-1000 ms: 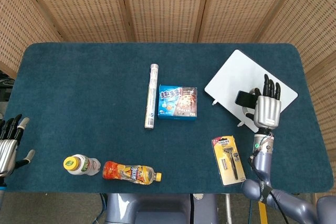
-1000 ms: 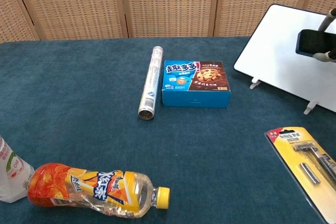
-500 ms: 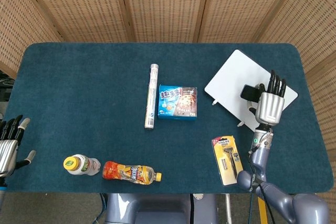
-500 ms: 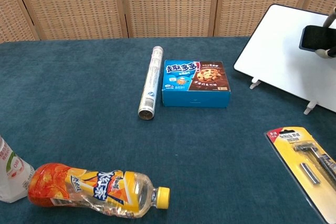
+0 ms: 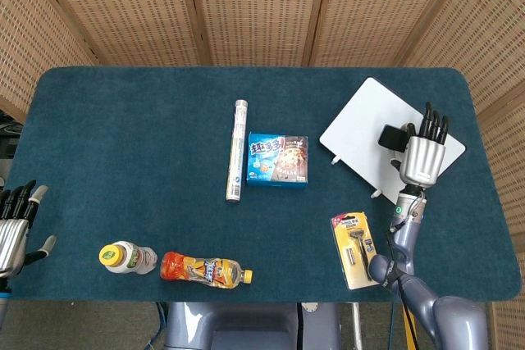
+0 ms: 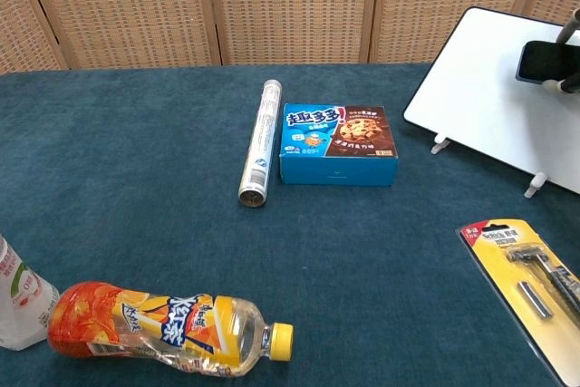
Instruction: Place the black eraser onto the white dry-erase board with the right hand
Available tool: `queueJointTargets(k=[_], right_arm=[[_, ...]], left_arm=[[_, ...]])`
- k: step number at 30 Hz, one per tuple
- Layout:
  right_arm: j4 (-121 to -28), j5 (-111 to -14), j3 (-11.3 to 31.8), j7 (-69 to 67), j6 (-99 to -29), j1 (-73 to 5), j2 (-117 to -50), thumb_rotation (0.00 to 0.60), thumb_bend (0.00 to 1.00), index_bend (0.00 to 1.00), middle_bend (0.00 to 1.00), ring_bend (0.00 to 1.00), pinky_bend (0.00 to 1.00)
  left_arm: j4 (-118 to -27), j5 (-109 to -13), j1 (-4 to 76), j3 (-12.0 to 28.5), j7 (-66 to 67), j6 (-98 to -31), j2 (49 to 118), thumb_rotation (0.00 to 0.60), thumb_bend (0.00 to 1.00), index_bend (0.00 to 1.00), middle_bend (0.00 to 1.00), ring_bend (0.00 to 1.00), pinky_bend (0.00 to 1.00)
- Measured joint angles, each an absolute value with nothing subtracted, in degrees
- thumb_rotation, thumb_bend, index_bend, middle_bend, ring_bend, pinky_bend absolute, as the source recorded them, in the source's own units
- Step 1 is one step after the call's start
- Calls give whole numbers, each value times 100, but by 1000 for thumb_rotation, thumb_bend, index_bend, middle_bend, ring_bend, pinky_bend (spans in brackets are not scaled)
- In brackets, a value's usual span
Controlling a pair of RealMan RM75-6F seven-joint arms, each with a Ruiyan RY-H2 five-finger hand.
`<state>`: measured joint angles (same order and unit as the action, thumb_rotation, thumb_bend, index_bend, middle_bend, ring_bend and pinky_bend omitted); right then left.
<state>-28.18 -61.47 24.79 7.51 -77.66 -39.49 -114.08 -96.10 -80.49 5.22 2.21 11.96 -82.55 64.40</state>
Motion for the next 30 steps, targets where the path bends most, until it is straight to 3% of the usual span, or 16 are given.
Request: queueJointTargets(k=[13,30], right_arm=[[-2184,-6015,2675,542,-7308,-4116,-11600,600,234,502,0,0,0],[-2181,-6012,2791,340,-7250,-4104,-11623,600,208,157,0,0,0]], left_arm=[[-9637,-8042,510,211,1253,-8266,6452,600,303,0,0,0,0],[-9690,-7985,501,216,1307,-8253,6432,600,302,0,0,0,0]])
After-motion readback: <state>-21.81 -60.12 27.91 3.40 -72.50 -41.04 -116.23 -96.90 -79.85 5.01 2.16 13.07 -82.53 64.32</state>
